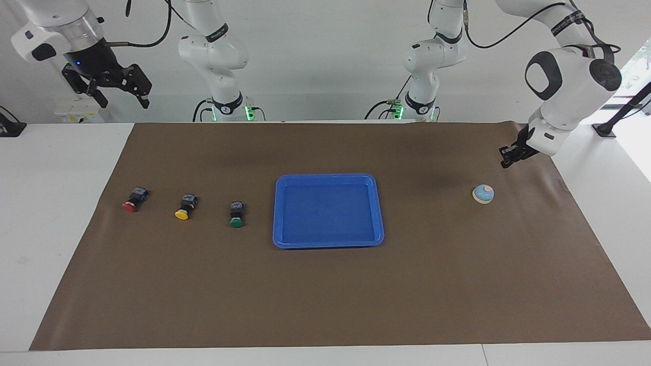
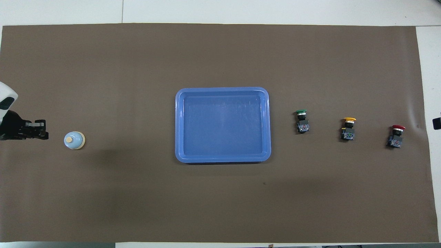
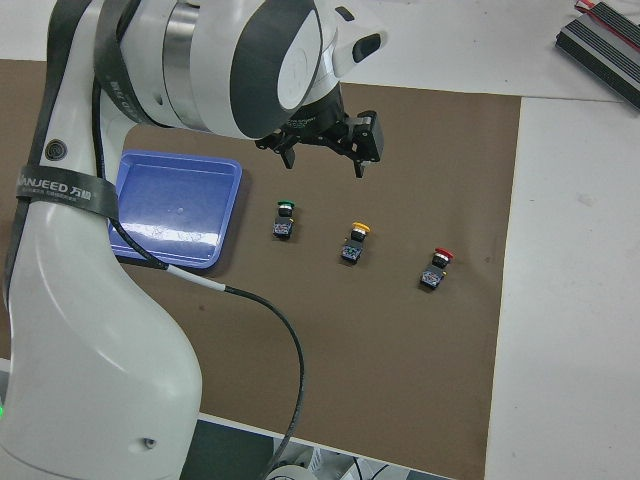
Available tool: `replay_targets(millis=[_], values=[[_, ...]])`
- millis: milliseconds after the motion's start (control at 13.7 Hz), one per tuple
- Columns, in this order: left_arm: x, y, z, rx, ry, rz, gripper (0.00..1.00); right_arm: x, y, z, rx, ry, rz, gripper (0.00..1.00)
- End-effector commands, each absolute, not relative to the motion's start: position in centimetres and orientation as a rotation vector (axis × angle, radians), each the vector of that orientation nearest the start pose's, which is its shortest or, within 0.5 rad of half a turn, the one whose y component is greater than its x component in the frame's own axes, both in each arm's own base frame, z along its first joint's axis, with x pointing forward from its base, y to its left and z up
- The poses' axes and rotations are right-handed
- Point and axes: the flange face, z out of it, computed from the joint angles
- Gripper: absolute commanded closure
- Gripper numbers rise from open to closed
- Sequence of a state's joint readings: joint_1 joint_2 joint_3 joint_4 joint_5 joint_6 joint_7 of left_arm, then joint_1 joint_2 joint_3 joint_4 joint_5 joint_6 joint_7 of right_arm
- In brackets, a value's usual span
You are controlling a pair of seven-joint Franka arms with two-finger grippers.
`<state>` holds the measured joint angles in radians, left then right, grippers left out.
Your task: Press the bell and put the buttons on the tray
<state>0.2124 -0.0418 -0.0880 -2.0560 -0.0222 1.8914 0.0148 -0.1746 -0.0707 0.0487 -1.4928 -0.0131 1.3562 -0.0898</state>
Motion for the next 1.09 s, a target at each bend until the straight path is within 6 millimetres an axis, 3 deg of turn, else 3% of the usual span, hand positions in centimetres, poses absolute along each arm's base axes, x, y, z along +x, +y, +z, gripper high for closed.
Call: replay_targets(millis=[0, 146, 291, 655, 1020], values=[[50.2, 6.4, 40.7, -3.146, -0.153, 0.142, 1.0, 49.7, -6.5, 68.2, -3.131, 0.078, 0.103, 0.0], [50.5, 6.5, 38.1, -3.149, -0.137, 0.098, 1.0, 49.6, -6.8, 68.2, -3.131, 0.09, 0.105, 0.0], [50.3, 6.5, 37.0, -3.151, -0.104, 0.091, 1.0, 49.7, -6.8, 68.3, -3.134, 0.089, 0.096, 0.0], [50.7, 7.7, 35.9, -3.152, -0.13, 0.061, 1.0, 49.7, -7.1, 68.2, -3.143, 0.101, 0.093, 0.0], [50.3, 7.7, 34.8, -3.151, -0.132, 0.059, 1.0, 49.7, -7.0, 68.2, -3.143, 0.101, 0.091, 0.0]])
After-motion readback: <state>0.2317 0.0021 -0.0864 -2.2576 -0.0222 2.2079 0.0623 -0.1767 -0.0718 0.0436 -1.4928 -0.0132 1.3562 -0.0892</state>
